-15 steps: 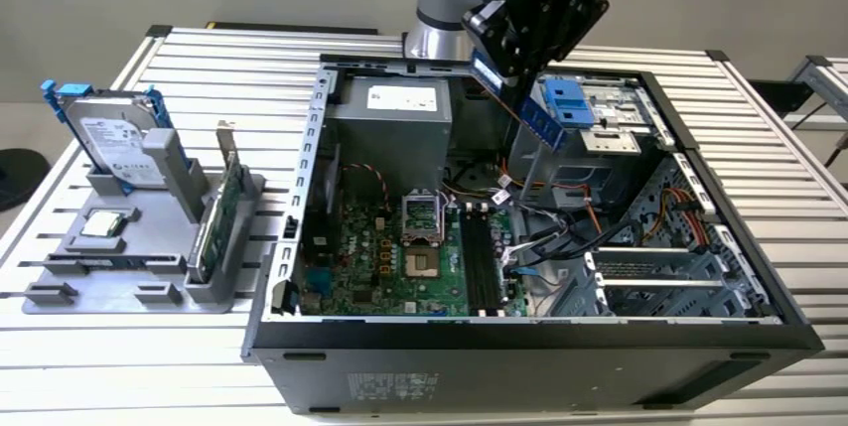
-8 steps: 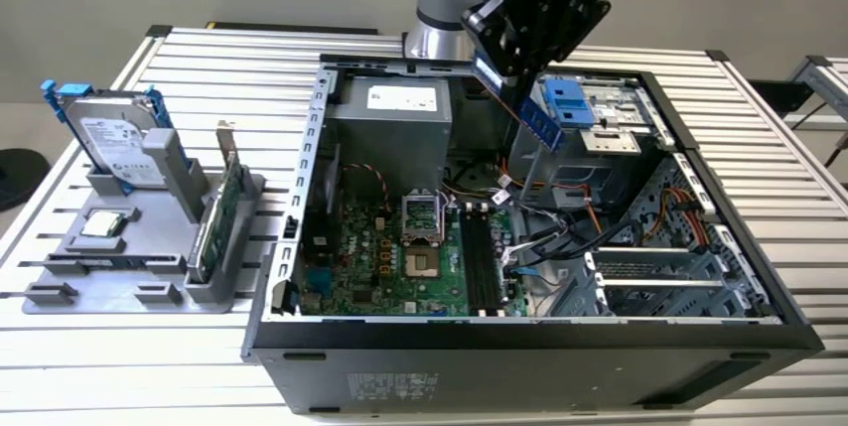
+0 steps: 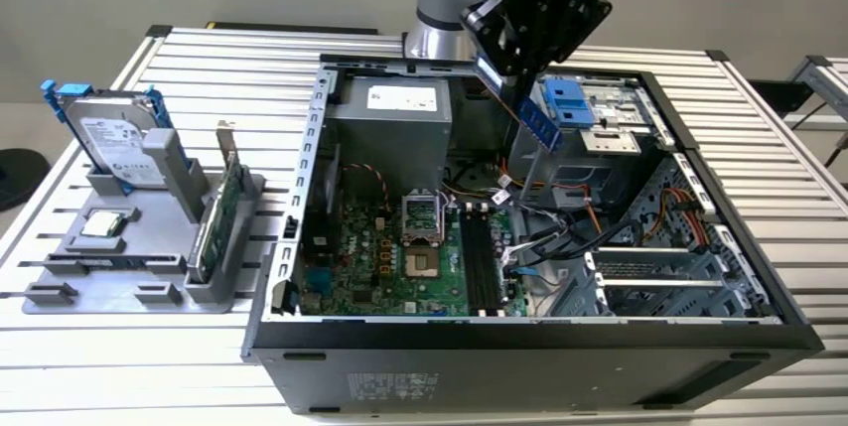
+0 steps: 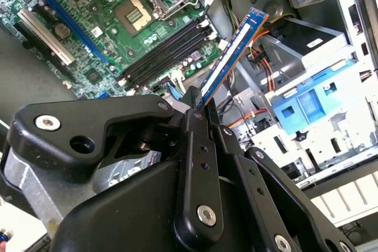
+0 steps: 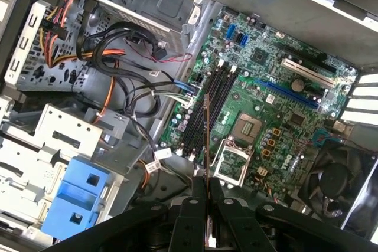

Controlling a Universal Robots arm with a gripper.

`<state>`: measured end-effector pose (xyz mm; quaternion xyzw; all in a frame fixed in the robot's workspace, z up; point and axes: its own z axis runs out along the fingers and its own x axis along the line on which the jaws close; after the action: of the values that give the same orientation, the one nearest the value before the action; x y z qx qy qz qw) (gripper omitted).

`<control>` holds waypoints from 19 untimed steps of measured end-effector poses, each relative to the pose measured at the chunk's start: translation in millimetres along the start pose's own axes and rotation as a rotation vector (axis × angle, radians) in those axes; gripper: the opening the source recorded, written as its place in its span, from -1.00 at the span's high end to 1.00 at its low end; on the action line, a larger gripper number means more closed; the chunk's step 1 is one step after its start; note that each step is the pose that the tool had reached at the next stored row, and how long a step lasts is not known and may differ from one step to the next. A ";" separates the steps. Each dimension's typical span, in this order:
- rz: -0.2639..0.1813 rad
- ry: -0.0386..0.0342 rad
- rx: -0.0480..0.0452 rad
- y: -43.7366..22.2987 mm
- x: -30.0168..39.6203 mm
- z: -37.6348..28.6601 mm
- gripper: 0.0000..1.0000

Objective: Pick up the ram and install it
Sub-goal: 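Insert the ram into the slot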

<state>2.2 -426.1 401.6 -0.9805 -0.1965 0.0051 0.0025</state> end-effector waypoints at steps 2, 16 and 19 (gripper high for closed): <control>0.010 0.0001 0.0001 0.0 0.0 0.0 1.00; 0.085 0.0006 0.0008 0.0 0.0 0.0 1.00; 0.108 0.0007 0.0009 0.0 0.0 0.0 1.00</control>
<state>2.2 -426.1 401.6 -0.9897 -0.1431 0.0050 0.0027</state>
